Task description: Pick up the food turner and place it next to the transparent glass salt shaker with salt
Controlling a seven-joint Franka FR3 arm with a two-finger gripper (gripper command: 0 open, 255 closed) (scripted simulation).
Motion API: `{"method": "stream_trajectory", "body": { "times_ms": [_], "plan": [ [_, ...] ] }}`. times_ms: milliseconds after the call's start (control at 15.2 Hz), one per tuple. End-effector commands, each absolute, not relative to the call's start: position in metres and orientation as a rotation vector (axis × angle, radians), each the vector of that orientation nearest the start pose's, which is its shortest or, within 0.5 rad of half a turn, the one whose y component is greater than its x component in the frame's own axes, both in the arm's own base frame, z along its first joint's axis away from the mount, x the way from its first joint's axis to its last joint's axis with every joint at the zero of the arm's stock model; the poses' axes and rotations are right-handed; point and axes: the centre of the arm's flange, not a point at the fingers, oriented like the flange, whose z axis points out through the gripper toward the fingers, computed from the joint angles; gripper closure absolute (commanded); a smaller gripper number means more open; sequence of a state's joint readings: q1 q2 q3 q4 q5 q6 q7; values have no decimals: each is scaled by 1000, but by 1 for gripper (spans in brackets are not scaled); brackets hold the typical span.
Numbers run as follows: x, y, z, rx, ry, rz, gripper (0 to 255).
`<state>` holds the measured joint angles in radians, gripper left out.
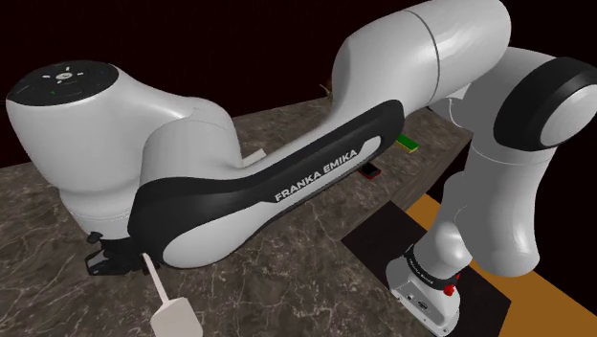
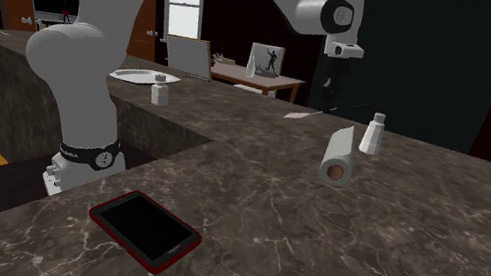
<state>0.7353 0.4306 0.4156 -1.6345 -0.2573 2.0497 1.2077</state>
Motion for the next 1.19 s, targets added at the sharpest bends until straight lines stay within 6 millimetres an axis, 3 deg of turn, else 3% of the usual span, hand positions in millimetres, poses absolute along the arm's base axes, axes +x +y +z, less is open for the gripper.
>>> {"method": "stream_trajectory", "body": {
  "times_ms": [0, 330, 858, 924, 1122],
  "plan": [
    [314, 592, 376, -3138, -37, -104, 255],
    [314, 592, 351, -3138, -37, -104, 255],
    [314, 592, 351, -3138, -37, -104, 255],
    [314, 592, 351, -3138, -37, -104, 0],
    [314, 592, 351, -3138, -37, -104, 0]
  ]
}}
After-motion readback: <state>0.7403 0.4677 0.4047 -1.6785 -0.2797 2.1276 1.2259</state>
